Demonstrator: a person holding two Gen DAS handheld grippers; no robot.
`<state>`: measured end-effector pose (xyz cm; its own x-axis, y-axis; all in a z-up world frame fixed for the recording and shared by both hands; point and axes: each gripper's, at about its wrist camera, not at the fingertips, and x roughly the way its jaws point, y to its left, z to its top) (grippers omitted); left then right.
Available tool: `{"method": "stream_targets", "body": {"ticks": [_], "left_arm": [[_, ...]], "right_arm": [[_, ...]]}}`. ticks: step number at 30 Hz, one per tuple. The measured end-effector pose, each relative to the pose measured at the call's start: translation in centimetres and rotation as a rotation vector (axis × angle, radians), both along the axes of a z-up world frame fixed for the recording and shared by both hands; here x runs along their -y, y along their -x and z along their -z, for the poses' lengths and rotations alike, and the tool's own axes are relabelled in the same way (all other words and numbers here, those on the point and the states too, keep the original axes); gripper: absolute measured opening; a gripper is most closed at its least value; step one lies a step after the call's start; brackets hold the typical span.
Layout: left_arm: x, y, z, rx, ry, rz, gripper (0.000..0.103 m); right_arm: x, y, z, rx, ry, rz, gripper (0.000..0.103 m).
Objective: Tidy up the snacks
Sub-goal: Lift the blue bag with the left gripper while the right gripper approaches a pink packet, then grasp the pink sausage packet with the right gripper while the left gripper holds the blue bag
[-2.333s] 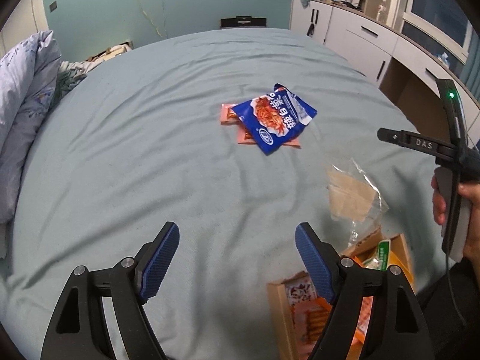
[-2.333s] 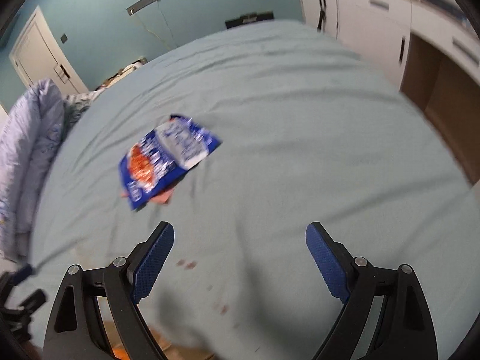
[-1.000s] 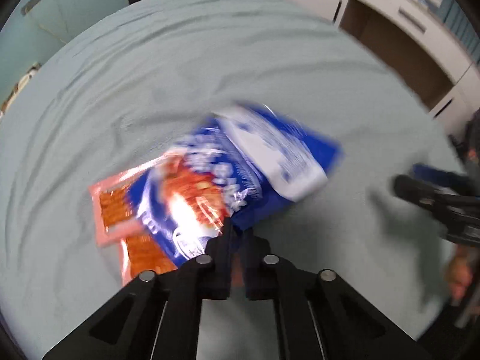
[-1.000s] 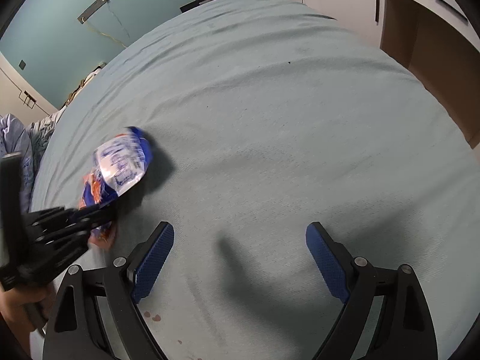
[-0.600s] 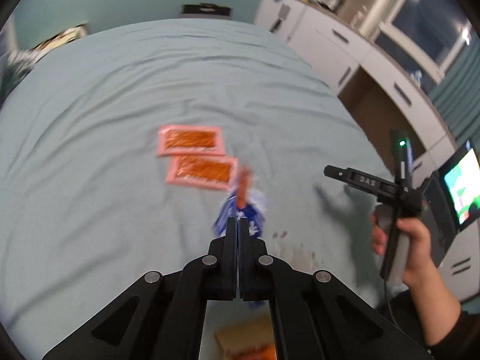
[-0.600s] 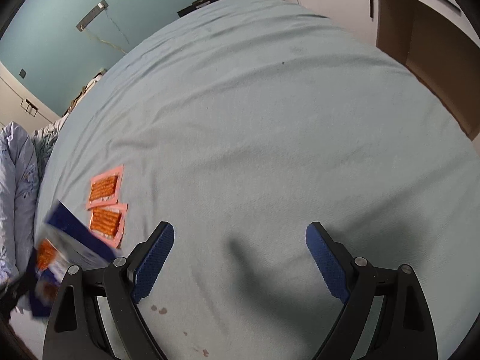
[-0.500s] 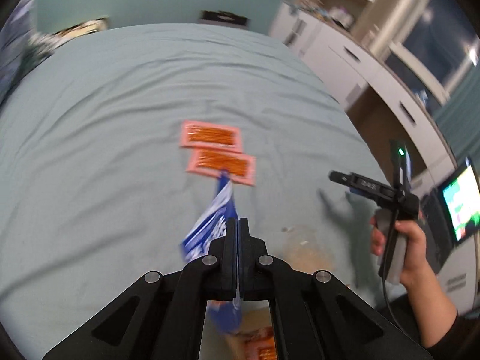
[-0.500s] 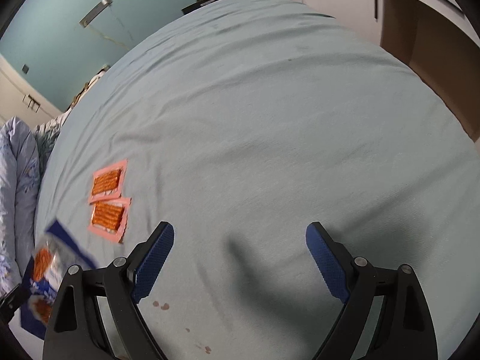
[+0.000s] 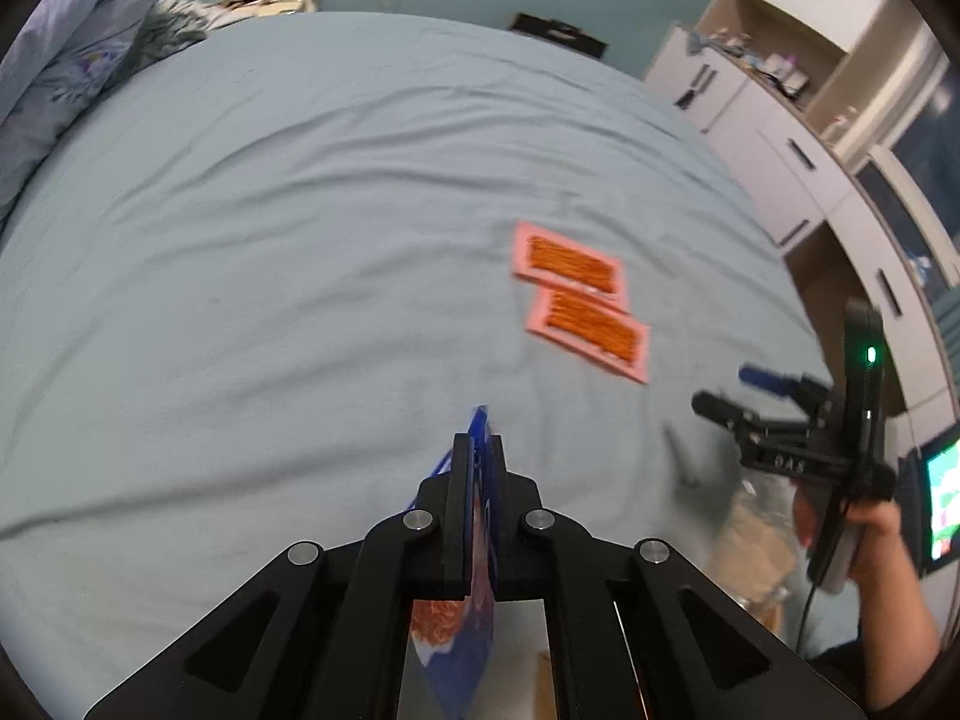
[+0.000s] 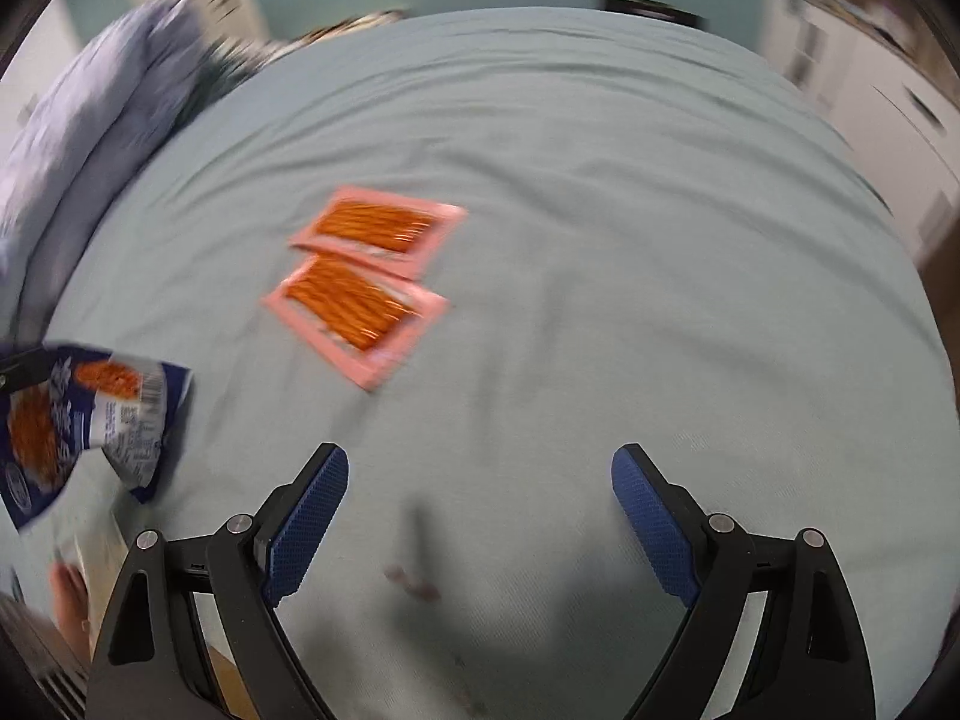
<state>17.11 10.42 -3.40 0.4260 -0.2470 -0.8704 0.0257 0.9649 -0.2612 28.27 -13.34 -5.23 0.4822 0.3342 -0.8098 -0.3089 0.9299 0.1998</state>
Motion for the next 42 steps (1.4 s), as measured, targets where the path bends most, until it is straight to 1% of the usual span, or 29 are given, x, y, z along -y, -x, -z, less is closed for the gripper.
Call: {"method": "stream_targets", "body": {"ticks": [2, 4, 7, 8, 9, 11, 12, 13, 14, 15, 16, 17, 18, 19, 20, 21, 23, 25, 26, 28, 30, 32, 33, 34, 35, 36, 37, 39, 42], "left_arm": [[-0.7, -0.1, 0.3, -0.014, -0.002, -0.017, 0.004], [-1.2, -0.7, 1.0, -0.036, 0.021, -0.038, 0.005], [-1.4, -1.2, 2.1, -0.074, 0.057, -0.05, 0.009], [-1.3, -1.3, 2.3, -0.08, 0.066, -0.052, 0.01], [-1.3, -1.5, 2.6, -0.087, 0.073, -0.053, 0.01], [-1.0, -1.7, 2.8, -0.091, 0.078, -0.05, 0.01], [-0.8, -1.9, 2.8, -0.09, 0.077, -0.049, 0.01], [-0.7, -1.9, 2.9, -0.089, 0.076, -0.046, 0.01], [-0.5, -2.0, 2.9, -0.088, 0.076, -0.041, 0.01], [-0.5, -2.0, 2.9, -0.086, 0.077, -0.039, 0.01], [-0.3, -1.9, 2.9, -0.082, 0.08, -0.037, 0.01], [-0.2, -1.9, 2.9, -0.077, 0.082, -0.036, 0.01], [0.0, -2.0, 2.8, -0.073, 0.083, -0.035, 0.01], [0.2, -1.8, 2.7, -0.066, 0.085, -0.03, 0.01], [0.4, -1.6, 2.5, -0.059, 0.083, -0.022, 0.01], [0.7, -1.4, 2.4, -0.051, 0.075, -0.016, 0.01], [1.1, -0.9, 2.0, -0.031, 0.06, -0.009, 0.01], [1.4, 0.0, 1.4, -0.012, 0.045, 0.0, 0.01], [1.4, 0.5, 1.1, -0.008, 0.045, -0.001, 0.01], [1.3, 1.5, 0.5, 0.003, 0.06, -0.007, 0.01], [1.1, 2.3, -0.1, 0.015, 0.066, -0.009, 0.01], [1.0, 2.6, -0.5, 0.026, 0.055, -0.008, 0.01], [0.9, 2.7, -0.7, 0.031, 0.049, -0.006, 0.01], [0.9, 2.6, -0.8, 0.037, 0.047, -0.006, 0.01], [0.8, 2.6, -1.0, 0.042, 0.052, -0.006, 0.01], [0.8, 2.5, -1.0, 0.047, 0.065, -0.005, 0.009], [0.7, 2.4, -1.1, 0.05, 0.079, -0.003, 0.007], [0.5, 2.2, -0.8, 0.046, 0.086, 0.0, 0.007], [0.4, 1.5, -0.1, 0.03, 0.093, 0.001, 0.007]], "right_arm": [[-2.1, -2.0, -0.2, 0.009, 0.044, -0.057, 0.09], [-4.9, -4.6, 0.0, -0.009, 0.086, -0.13, 0.09], [-8.6, -7.5, 1.3, -0.027, 0.186, -0.217, 0.09], [-9.8, -8.5, 2.2, -0.042, 0.23, -0.241, 0.09], [-10.5, -9.2, 2.8, -0.056, 0.242, -0.256, 0.09], [-11.0, -10.3, 3.3, -0.071, 0.18, -0.248, 0.091], [-10.9, -10.8, 3.5, -0.099, 0.159, -0.23, 0.091], [-10.8, -10.9, 3.6, -0.11, 0.145, -0.217, 0.089], [-10.6, -10.8, 3.5, -0.112, 0.138, -0.206, 0.085], [-10.4, -10.4, 3.5, -0.106, 0.143, -0.207, 0.075], [-10.2, -9.8, 3.4, -0.096, 0.148, -0.216, 0.061], [-9.8, -9.1, 3.1, -0.083, 0.15, -0.223, 0.051], [-9.2, -8.4, 2.9, -0.08, 0.142, -0.228, 0.036], [-8.6, -7.7, 2.7, -0.093, 0.119, -0.235, 0.032], [-7.9, -6.8, 2.9, -0.128, 0.101, -0.246, 0.027], [-7.2, -5.8, 3.1, -0.157, 0.093, -0.252, 0.0], [-5.9, -4.0, 3.7, -0.206, 0.09, -0.256, 0.0], [-4.5, -2.0, 4.3, -0.229, 0.092, -0.248, 0.0], [-3.6, -0.9, 4.5, -0.238, 0.082, -0.229, 0.0], [-1.7, 0.5, 4.3, -0.246, 0.025, -0.182, 0.0], [0.0, 1.5, 3.7, -0.227, -0.041, -0.119, 0.0], [0.8, 1.2, 2.5, -0.186, -0.045, -0.055, 0.002], [0.7, 1.2, 2.2, -0.18, -0.037, -0.034, 0.007], [0.7, 1.0, 2.2, -0.19, -0.031, -0.02, 0.019], [0.2, 0.5, 2.3, -0.218, -0.04, -0.011, 0.029], [-0.2, 0.1, 2.7, -0.244, -0.06, -0.012, 0.05], [-0.9, -0.1, 2.9, -0.265, -0.077, -0.019, 0.063], [-2.0, -1.3, 4.0, -0.307, -0.099, -0.035, 0.066], [-4.0, -4.1, 6.5, -0.393, -0.056, -0.019, 0.066]]}}
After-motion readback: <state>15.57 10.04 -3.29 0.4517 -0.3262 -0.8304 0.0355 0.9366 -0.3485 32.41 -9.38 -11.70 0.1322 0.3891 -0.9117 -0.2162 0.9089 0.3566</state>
